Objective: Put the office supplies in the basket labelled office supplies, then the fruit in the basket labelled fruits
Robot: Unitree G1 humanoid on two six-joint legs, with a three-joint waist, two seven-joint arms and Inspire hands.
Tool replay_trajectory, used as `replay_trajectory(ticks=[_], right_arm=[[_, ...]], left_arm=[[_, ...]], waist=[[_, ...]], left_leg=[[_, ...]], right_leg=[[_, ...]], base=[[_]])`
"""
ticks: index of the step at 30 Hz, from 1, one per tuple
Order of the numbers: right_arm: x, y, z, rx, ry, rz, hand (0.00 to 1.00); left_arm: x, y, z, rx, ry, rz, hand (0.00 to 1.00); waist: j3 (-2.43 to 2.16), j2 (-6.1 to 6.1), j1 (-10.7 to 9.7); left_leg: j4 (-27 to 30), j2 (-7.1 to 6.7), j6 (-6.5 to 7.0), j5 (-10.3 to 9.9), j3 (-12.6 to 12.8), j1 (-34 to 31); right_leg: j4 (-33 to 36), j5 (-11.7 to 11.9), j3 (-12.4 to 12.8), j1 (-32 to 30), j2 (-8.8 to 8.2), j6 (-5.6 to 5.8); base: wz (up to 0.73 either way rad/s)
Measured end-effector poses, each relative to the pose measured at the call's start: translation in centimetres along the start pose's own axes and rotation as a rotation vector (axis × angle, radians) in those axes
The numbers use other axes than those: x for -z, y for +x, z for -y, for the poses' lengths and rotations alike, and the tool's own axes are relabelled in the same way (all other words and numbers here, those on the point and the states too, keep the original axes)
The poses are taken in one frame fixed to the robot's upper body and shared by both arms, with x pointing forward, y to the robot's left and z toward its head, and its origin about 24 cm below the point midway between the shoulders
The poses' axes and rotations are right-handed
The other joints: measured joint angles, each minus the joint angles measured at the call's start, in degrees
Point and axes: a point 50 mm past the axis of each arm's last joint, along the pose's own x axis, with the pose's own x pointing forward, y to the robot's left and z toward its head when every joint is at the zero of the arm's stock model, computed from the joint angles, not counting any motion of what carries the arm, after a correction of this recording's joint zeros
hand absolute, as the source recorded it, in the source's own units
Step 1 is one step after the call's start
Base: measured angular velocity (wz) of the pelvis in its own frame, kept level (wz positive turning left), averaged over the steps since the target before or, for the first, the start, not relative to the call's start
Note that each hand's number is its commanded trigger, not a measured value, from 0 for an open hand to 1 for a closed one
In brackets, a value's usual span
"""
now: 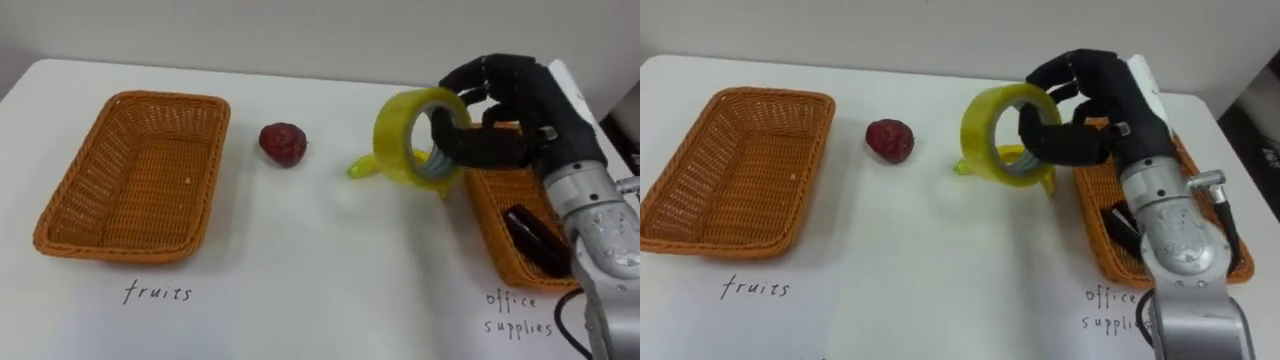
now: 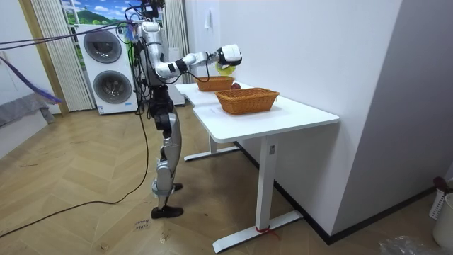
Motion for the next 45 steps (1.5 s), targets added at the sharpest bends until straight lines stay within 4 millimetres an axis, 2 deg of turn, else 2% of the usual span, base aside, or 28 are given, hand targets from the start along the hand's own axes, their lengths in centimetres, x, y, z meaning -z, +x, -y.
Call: replay_trajectory(ticks=[6, 10, 16, 22, 25, 27, 33, 34, 35, 36, 37, 45], right_arm=[[0.9, -0.2, 2.7, 0.211, 0.021, -0.027, 1.00], [2.1, -0.3, 3.2, 0.268, 0.017, -0.075, 1.00], [2.6, -0.4, 3.6, 0.331, 0.032, -0.096, 1.00], [5.4, -1.3, 4.9, 0.427, 0.004, -0.207, 1.00], [6.0, -1.5, 5.2, 0.451, 0.000, -0.233, 1.00], [6.1, -1.5, 5.3, 0.466, -0.002, -0.240, 1.00], [6.2, -1.7, 5.3, 0.470, -0.006, -0.246, 1.00], [6.3, -1.7, 5.3, 0.470, -0.008, -0.248, 0.93], [6.4, -1.9, 5.3, 0.466, -0.020, -0.254, 0.57], [6.6, -2.1, 5.2, 0.459, -0.025, -0.262, 0.51], [6.7, -2.1, 5.2, 0.454, -0.028, -0.265, 0.01], [7.8, -3.0, 4.5, 0.359, -0.028, -0.318, 0.00]], left_arm=[[2.2, -0.4, 0.2, 0.011, -0.007, -0.065, 0.00], [3.0, -0.7, 0.3, 0.015, -0.004, -0.086, 0.00], [3.0, -0.6, 0.3, 0.027, -0.004, -0.086, 0.00], [3.4, -0.7, 0.2, 0.028, -0.012, -0.097, 0.00], [3.4, -0.7, 0.2, 0.027, -0.012, -0.096, 0.00], [3.2, -0.7, 0.2, 0.025, -0.014, -0.091, 0.00], [2.9, -0.6, 0.0, 0.019, -0.018, -0.078, 0.00], [2.9, -0.6, 0.0, 0.019, -0.018, -0.079, 0.00], [3.0, -0.7, 0.0, 0.019, -0.018, -0.080, 0.00], [3.0, -0.7, 0.0, 0.019, -0.017, -0.080, 0.00], [3.0, -0.7, 0.1, 0.020, -0.017, -0.080, 0.00], [3.2, -0.6, 0.1, 0.031, -0.087, -0.106, 0.00]], waist=[[-0.03, -0.54, -1.6], [0.06, -0.86, -2.3], [0.10, -1.11, -3.3], [-0.03, -1.54, -4.2], [0.10, -1.10, -4.7], [0.01, -0.71, -4.8], [-0.03, -0.62, -5.2], [-0.04, -0.66, -5.1], [-0.07, -0.78, -4.9], [-0.06, -0.89, -4.7], [-0.05, -0.95, -4.7], [0.04, -1.57, -4.5]], left_leg=[[-0.2, 0.13, -0.02, 0.0, 0.0, 0.4], [-0.6, 0.25, -0.03, 0.0, 0.4, 1.2], [-0.9, 0.27, -0.03, 0.0, 0.7, 1.5], [-0.7, 0.27, -0.03, 0.0, 0.8, 1.3], [-0.7, 0.29, -0.03, 0.0, 1.0, 1.4], [-0.8, 0.40, -0.04, 0.0, 1.4, 1.4], [-0.9, 0.39, -0.04, 0.0, 1.5, 1.5], [-1.0, 0.39, -0.04, 0.0, 1.5, 1.5], [-1.0, 0.40, -0.04, 0.0, 1.5, 1.5], [-1.0, 0.41, -0.04, 0.0, 1.5, 1.5], [-1.0, 0.41, -0.04, 0.0, 1.5, 1.5], [-1.4, 0.50, -0.05, 0.0, 1.6, 2.1]], right_leg=[[0.3, 0.0, -0.3, 0.3, 0.07, -0.01], [0.9, 0.0, -0.2, 0.5, 0.14, -0.01], [0.9, 0.0, -0.1, 0.7, 0.15, -0.01], [0.9, 0.0, -0.1, 0.4, 0.13, -0.01], [0.9, 0.0, 0.0, 0.1, 0.14, -0.01], [0.9, 0.0, 0.3, -0.1, 0.21, -0.01], [0.9, 0.0, 0.5, 0.0, 0.25, -0.01], [0.9, 0.0, 0.5, 0.0, 0.25, -0.01], [0.9, 0.0, 0.5, 0.0, 0.25, -0.01], [0.9, 0.0, 0.5, -0.1, 0.25, -0.01], [0.9, 0.0, 0.5, -0.1, 0.25, -0.01], [0.9, 0.0, 0.6, -0.1, 0.32, -0.01]], base=[[-0.01], [-0.03], [-0.02], [0.00], [-0.04], [-0.08], [-0.01], [0.00], [0.00], [0.00], [0.00], [0.00]])
